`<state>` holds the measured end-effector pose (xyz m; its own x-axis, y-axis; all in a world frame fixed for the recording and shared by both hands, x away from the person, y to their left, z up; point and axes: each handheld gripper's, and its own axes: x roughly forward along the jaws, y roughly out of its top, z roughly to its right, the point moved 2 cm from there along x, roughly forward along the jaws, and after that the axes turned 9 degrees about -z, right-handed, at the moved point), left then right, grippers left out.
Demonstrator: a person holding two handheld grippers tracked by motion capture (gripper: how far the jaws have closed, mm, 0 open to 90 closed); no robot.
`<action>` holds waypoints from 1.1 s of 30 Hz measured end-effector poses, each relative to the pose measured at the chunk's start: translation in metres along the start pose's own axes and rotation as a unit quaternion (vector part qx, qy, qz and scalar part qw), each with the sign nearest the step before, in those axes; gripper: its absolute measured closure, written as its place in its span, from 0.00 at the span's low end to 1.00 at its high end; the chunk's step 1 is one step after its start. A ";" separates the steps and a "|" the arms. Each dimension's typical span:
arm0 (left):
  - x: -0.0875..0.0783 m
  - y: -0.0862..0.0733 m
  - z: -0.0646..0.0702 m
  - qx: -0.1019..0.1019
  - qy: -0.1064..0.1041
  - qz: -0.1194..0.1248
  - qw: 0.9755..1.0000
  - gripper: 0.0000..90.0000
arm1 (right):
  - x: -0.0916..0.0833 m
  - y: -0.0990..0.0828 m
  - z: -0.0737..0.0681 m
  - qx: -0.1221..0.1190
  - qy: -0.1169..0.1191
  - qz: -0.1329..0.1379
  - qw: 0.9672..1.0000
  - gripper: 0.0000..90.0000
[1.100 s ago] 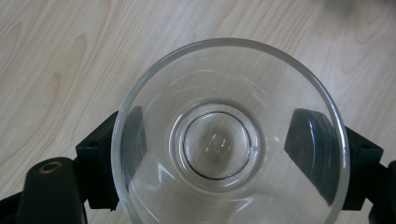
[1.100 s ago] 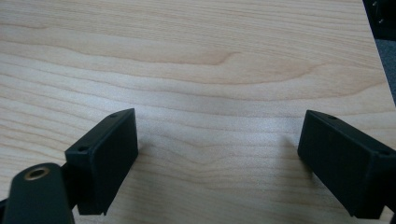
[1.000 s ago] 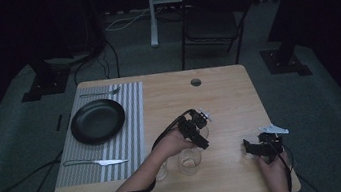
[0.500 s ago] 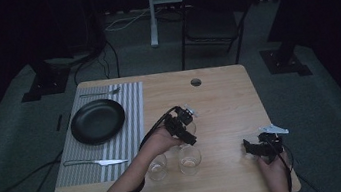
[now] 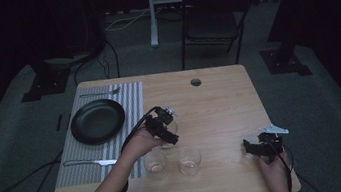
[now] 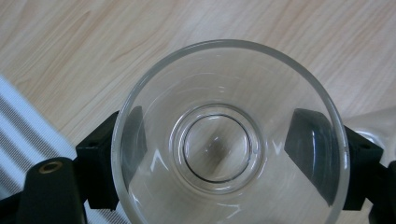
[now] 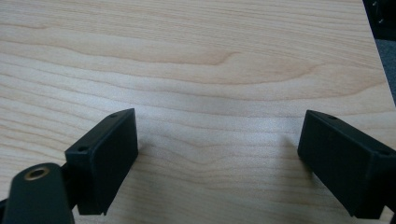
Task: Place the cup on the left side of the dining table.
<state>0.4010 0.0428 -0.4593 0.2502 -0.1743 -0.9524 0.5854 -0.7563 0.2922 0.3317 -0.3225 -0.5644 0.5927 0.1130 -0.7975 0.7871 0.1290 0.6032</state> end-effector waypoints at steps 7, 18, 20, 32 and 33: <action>-0.005 -0.019 -0.015 -0.015 0.008 -0.006 1.000 0.20 | 0.000 0.000 0.000 0.000 0.000 0.000 1.000 0.13; -0.009 -0.050 -0.044 -0.059 0.013 -0.004 0.998 0.20 | 0.000 0.000 0.000 0.000 0.000 0.000 1.000 0.13; -0.010 -0.056 -0.051 -0.071 0.007 0.000 0.997 0.20 | 0.000 0.000 0.000 0.000 0.000 0.000 1.000 0.13; -0.011 -0.087 -0.081 -0.117 0.029 -0.010 0.993 0.20 | 0.000 0.000 0.000 0.000 0.000 0.000 1.000 0.13; -0.011 -0.089 -0.083 -0.121 0.031 -0.011 0.992 0.20 | 0.000 0.000 0.000 0.000 0.000 0.000 1.000 0.13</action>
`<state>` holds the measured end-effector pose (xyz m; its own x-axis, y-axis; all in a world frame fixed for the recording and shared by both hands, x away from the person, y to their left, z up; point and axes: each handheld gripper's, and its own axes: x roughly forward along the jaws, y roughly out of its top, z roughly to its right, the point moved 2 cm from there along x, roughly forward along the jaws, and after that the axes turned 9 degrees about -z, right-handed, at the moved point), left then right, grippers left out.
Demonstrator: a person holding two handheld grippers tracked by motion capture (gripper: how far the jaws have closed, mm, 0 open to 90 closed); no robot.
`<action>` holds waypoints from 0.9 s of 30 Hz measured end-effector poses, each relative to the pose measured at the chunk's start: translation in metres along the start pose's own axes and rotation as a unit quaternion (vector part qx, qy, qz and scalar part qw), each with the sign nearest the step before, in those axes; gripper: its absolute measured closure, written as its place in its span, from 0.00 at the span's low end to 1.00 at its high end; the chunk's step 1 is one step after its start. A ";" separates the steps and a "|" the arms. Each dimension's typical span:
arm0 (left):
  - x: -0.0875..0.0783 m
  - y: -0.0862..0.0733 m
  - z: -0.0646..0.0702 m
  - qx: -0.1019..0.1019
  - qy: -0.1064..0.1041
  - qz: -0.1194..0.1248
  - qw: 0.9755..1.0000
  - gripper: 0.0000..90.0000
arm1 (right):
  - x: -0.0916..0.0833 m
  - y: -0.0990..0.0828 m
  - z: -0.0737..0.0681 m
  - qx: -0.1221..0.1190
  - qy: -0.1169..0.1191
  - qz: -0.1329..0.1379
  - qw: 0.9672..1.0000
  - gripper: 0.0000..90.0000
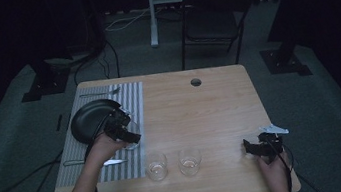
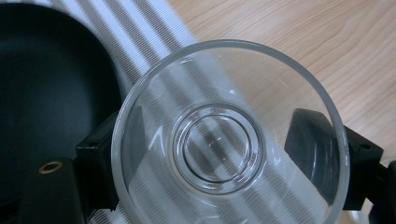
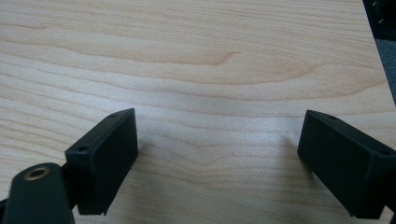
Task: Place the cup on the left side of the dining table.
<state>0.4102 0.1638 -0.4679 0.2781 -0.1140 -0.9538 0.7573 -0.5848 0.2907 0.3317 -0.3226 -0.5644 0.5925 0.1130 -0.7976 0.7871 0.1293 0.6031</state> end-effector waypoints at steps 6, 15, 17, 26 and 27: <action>0.006 -0.007 -0.011 -0.016 0.003 -0.006 1.000 0.20 | 0.000 0.000 0.000 0.000 0.000 0.000 1.000 0.13; 0.022 -0.016 -0.021 -0.038 0.010 -0.012 0.999 0.20 | 0.000 0.000 0.000 0.000 0.000 0.000 1.000 0.13; 0.023 -0.018 -0.022 -0.043 0.007 -0.003 0.999 0.20 | 0.000 0.000 0.000 0.000 0.000 0.000 1.000 0.13; 0.025 -0.025 -0.020 -0.048 0.015 0.032 0.998 0.20 | 0.000 0.000 0.000 0.000 0.000 0.000 1.000 0.13; 0.025 -0.025 -0.020 -0.048 0.015 0.031 0.998 0.20 | 0.000 0.000 0.000 0.000 0.000 0.000 1.000 0.13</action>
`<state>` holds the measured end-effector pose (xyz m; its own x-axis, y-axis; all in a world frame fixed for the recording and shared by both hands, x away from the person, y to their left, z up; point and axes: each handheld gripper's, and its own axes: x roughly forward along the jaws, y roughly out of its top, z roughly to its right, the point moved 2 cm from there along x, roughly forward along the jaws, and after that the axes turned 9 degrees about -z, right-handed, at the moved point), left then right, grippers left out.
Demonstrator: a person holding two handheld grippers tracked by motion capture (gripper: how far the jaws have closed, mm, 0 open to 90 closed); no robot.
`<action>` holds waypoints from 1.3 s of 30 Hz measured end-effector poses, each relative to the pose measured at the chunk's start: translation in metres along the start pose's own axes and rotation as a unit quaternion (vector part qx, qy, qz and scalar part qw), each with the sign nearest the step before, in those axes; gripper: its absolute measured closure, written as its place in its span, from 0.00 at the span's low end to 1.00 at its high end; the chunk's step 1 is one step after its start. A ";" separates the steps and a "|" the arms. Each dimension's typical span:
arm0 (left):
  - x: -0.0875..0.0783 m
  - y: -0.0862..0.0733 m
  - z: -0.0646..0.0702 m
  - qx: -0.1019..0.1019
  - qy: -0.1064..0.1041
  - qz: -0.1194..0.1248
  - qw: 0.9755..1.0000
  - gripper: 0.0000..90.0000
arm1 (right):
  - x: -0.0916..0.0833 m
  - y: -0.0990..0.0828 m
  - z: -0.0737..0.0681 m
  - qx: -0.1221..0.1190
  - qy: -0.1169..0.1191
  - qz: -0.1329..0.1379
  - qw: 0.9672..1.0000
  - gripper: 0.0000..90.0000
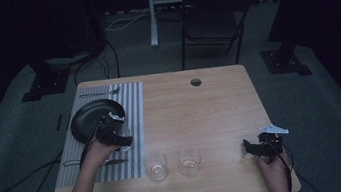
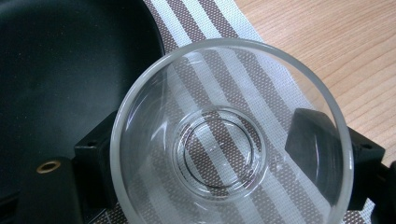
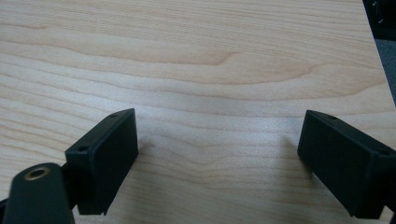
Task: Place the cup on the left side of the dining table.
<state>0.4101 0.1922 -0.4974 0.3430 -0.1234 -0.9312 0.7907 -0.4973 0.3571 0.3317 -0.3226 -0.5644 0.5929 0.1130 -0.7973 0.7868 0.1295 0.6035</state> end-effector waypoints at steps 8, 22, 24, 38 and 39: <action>0.002 -0.008 0.001 -0.011 0.001 0.001 1.000 0.20 | 0.000 0.000 0.000 0.000 0.000 0.000 1.000 0.13; 0.000 -0.027 0.000 -0.043 -0.003 0.001 0.999 0.09 | 0.000 0.000 0.000 0.000 0.000 0.000 1.000 0.13; -0.001 -0.031 0.000 -0.044 -0.003 0.003 0.999 0.09 | 0.000 0.000 0.000 0.000 0.000 0.000 1.000 0.13; -0.001 -0.066 -0.009 -0.082 -0.006 0.013 0.997 0.00 | 0.000 0.000 0.000 0.000 0.000 0.000 1.000 0.13; -0.002 -0.069 -0.010 -0.086 -0.007 0.016 0.996 0.00 | 0.000 0.000 0.000 0.000 0.000 0.000 1.000 0.13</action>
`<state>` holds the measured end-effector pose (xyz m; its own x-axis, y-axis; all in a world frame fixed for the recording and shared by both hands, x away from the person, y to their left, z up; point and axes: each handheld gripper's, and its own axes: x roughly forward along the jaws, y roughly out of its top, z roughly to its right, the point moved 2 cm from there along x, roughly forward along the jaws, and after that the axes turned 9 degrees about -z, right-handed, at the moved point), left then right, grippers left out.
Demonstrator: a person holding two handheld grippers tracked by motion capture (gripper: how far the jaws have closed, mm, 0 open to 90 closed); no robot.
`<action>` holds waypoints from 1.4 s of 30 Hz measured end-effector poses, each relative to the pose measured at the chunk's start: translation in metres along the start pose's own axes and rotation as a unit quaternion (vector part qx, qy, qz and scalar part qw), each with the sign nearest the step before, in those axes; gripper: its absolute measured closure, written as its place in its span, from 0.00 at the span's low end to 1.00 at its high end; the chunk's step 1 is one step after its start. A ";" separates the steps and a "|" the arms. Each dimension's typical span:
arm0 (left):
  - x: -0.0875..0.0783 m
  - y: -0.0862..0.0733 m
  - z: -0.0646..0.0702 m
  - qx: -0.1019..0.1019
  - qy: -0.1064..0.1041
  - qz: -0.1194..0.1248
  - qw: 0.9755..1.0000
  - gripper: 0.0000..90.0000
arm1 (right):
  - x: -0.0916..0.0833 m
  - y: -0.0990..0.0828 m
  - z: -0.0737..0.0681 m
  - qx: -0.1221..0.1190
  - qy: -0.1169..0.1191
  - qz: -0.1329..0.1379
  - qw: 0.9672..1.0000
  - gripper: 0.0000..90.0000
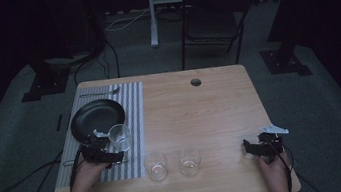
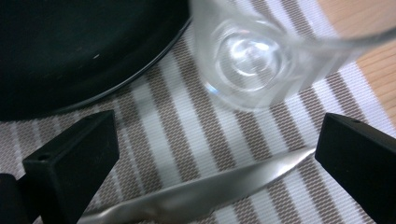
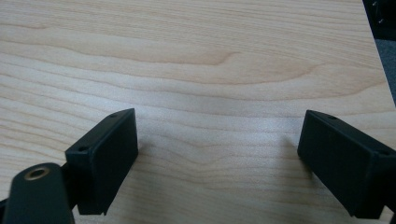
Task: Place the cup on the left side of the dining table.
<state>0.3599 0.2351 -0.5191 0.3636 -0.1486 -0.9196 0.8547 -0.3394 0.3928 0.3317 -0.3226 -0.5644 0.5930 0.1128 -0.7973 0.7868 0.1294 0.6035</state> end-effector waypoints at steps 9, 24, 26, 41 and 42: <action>-0.004 -0.022 -0.006 -0.010 0.023 0.008 1.000 0.00 | 0.000 0.000 0.000 0.000 0.000 0.000 1.000 0.13; -0.006 -0.060 -0.020 -0.042 0.046 0.015 0.998 0.00 | 0.000 0.000 0.000 0.001 0.000 0.000 1.000 0.13; -0.006 -0.064 -0.021 -0.050 0.044 0.018 0.998 0.00 | 0.000 0.000 0.000 0.001 0.000 0.000 1.000 0.13; -0.001 -0.085 -0.025 -0.085 0.055 0.039 0.994 0.00 | 0.000 0.000 0.000 0.001 0.000 0.000 1.000 0.13; 0.000 -0.087 -0.025 -0.084 0.055 0.038 0.994 0.00 | 0.000 0.000 0.000 0.001 0.000 0.000 1.000 0.13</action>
<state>0.2950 0.2874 -0.5529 0.4607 -0.0619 -0.8854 0.8693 -0.1699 0.4642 0.3317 -0.3224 -0.5643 0.5923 0.1128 -0.7978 0.7875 0.1283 0.6028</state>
